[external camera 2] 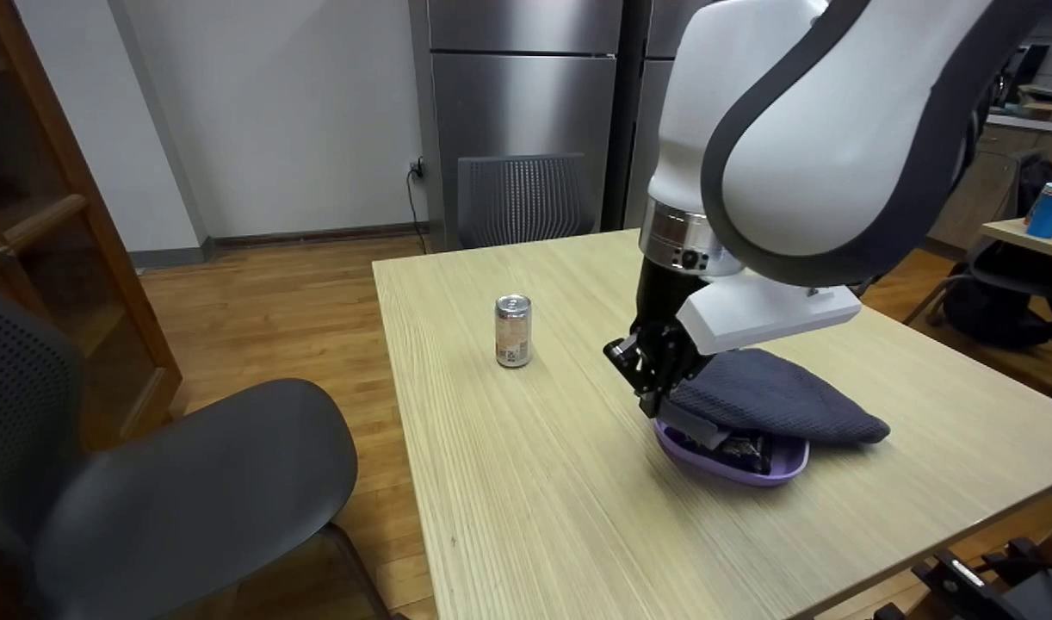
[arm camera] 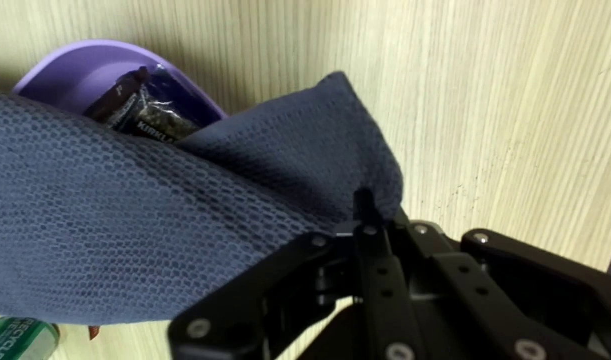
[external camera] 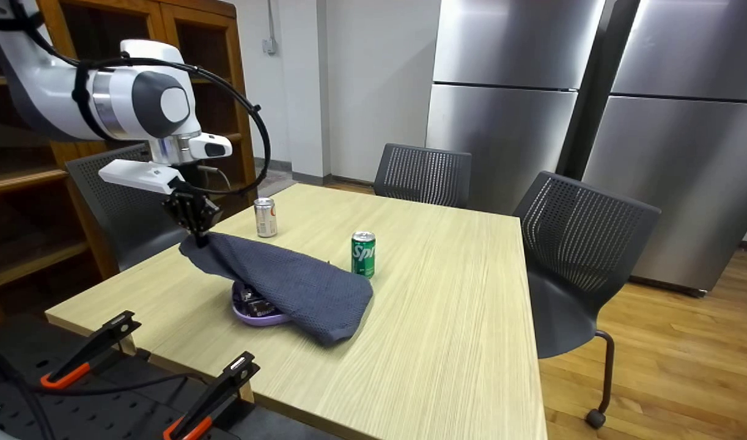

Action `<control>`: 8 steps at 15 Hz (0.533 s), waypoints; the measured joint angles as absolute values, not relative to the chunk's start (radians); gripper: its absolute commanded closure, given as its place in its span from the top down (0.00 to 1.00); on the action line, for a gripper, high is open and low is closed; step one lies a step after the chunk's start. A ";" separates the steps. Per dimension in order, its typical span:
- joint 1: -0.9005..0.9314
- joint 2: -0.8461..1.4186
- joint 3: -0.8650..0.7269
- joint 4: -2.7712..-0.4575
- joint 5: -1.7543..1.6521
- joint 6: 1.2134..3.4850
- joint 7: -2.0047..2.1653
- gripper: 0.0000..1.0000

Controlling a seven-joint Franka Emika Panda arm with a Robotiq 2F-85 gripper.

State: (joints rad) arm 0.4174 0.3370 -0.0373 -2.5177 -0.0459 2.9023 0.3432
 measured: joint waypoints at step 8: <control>0.523 0.332 -0.033 -2.509 -0.078 2.866 0.432 0.01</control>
